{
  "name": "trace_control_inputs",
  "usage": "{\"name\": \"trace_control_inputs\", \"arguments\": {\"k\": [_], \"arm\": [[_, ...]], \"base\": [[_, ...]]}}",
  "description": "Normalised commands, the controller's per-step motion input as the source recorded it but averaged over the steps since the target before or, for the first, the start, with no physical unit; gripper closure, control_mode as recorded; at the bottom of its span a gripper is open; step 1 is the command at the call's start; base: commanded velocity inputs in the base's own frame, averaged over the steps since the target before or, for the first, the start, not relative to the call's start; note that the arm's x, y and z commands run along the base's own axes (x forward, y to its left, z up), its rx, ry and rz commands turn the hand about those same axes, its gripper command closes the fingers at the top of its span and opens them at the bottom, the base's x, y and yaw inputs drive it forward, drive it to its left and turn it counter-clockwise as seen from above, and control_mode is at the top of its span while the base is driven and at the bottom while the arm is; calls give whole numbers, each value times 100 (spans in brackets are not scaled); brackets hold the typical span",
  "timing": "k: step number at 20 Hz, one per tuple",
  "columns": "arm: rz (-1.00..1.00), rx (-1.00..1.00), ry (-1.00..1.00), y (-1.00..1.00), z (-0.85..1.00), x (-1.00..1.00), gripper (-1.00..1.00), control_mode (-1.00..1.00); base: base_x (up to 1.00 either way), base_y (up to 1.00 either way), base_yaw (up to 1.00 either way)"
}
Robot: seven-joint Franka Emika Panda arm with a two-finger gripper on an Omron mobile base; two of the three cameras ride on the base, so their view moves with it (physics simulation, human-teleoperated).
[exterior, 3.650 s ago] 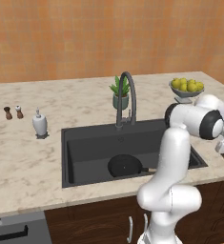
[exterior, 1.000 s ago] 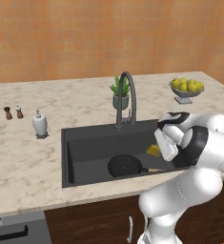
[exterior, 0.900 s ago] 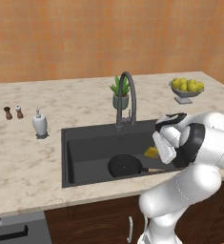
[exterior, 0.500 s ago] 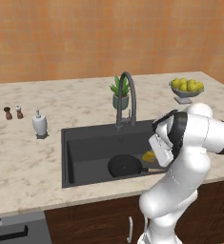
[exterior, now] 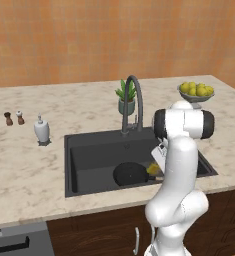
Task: Pick the pan and sponge and place them into the sink. Then turn on the water.
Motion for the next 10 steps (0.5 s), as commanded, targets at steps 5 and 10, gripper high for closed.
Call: {"name": "trace_control_inputs", "arguments": {"k": [5,10], "arm": [[8,0,0,0,-60,14,100,-100],[5,0,-2,10,-52,14,100,-100]], "base": [[0,0,0],[0,0,0]]}}
